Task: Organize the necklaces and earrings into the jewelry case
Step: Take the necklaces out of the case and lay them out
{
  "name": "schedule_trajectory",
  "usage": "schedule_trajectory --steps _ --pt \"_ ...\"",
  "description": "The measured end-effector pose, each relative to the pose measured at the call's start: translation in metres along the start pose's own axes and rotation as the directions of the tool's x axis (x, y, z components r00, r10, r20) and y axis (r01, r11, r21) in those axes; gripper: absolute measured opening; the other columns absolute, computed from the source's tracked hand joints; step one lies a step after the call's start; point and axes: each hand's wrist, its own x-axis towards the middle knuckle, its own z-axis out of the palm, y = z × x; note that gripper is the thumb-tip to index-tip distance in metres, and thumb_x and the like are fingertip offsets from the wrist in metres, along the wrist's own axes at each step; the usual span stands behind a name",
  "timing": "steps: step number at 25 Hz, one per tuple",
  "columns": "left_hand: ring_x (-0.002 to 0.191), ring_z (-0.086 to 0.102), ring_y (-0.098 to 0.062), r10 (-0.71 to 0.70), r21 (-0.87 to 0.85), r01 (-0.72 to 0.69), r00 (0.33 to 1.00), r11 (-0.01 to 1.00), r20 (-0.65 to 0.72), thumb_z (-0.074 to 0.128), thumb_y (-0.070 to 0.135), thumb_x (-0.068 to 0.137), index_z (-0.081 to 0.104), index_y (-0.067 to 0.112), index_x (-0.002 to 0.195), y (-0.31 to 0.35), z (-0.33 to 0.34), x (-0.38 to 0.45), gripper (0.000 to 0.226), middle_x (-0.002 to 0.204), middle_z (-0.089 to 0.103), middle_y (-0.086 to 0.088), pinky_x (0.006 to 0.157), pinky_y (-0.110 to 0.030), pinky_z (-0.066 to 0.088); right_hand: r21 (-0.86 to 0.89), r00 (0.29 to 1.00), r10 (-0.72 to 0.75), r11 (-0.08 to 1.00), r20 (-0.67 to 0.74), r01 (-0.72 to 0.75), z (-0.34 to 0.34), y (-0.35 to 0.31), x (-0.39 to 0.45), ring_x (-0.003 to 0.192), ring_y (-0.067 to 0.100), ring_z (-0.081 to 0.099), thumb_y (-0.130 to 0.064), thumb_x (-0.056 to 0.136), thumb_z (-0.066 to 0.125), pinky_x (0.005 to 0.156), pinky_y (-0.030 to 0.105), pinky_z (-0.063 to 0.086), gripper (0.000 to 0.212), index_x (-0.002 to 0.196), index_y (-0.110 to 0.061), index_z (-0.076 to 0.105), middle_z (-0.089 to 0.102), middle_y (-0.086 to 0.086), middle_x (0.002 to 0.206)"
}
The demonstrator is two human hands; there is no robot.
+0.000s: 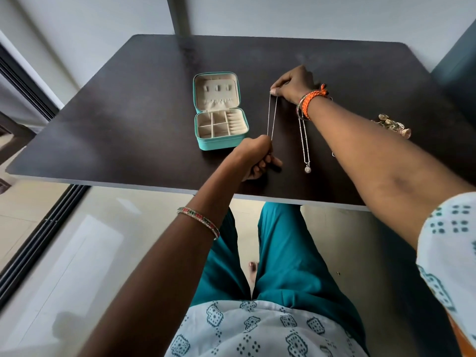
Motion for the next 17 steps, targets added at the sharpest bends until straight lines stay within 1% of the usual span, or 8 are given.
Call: schedule_trajectory --steps 2,5,7,11,15,17 --pt "0.025 0.022 -0.004 -0.054 0.004 0.054 0.997 0.999 0.053 0.032 0.017 0.093 0.063 0.003 0.074 0.0016 -0.0035 0.0038 0.039 0.034 0.032 0.009 0.029 -0.011 0.018 -0.008 1.0 0.007 1.0 -0.009 -0.007 0.0011 0.0003 0.0014 0.088 0.01 0.065 -0.027 0.068 0.082 0.095 0.036 0.048 0.014 0.08 -0.023 0.075 0.072 -0.005 0.085" --pt "0.027 0.025 -0.004 -0.114 -0.001 0.115 0.986 0.993 0.123 0.031 0.018 0.095 0.064 0.003 0.074 0.0041 -0.0067 0.0062 0.042 0.038 0.032 0.008 0.028 -0.012 0.021 -0.044 1.0 0.013 0.999 -0.018 -0.014 0.0006 0.0 0.0044 0.088 0.014 0.066 -0.028 0.066 0.083 0.093 0.038 0.049 0.015 0.073 -0.025 0.07 0.067 -0.008 0.077" --pt "0.026 0.026 -0.004 -0.121 0.026 0.119 0.984 0.993 0.128 0.031 0.02 0.097 0.064 0.004 0.072 0.0043 -0.0068 0.0059 0.044 0.038 0.033 0.008 0.028 -0.011 0.022 -0.056 1.0 0.015 0.998 -0.003 -0.015 0.0003 -0.0017 0.0044 0.089 0.015 0.066 -0.029 0.068 0.082 0.093 0.038 0.048 0.013 0.07 -0.025 0.07 0.066 -0.007 0.076" --pt "0.026 0.024 -0.003 -0.12 0.084 0.11 0.985 0.99 0.128 0.031 0.023 0.098 0.063 0.004 0.071 0.0017 -0.0056 0.0055 0.046 0.037 0.032 0.008 0.028 -0.011 0.02 -0.047 0.999 0.037 0.998 0.015 -0.037 0.0003 -0.0011 0.0074 0.09 0.015 0.065 -0.03 0.066 0.083 0.095 0.041 0.047 0.017 0.063 -0.024 0.068 0.066 -0.008 0.073" --pt "0.026 0.023 -0.003 -0.129 0.119 0.113 0.982 0.986 0.135 0.03 0.024 0.099 0.062 0.005 0.07 0.0014 -0.0054 0.0059 0.047 0.037 0.03 0.008 0.028 -0.011 0.019 -0.025 0.999 0.035 0.999 0.038 -0.034 -0.0002 -0.0005 0.0083 0.088 0.013 0.064 -0.026 0.069 0.082 0.093 0.036 0.049 0.013 0.077 -0.019 0.074 0.067 -0.006 0.076" --pt "0.026 0.023 -0.003 -0.135 0.143 0.116 0.982 0.983 0.132 0.031 0.023 0.099 0.062 0.005 0.07 0.0013 -0.0056 0.0067 0.046 0.039 0.03 0.008 0.028 -0.011 0.02 -0.017 0.998 0.028 0.999 0.048 -0.027 0.0 -0.0005 0.0077 0.085 0.011 0.064 -0.025 0.07 0.082 0.089 0.032 0.051 0.013 0.078 -0.019 0.074 0.07 -0.004 0.081"
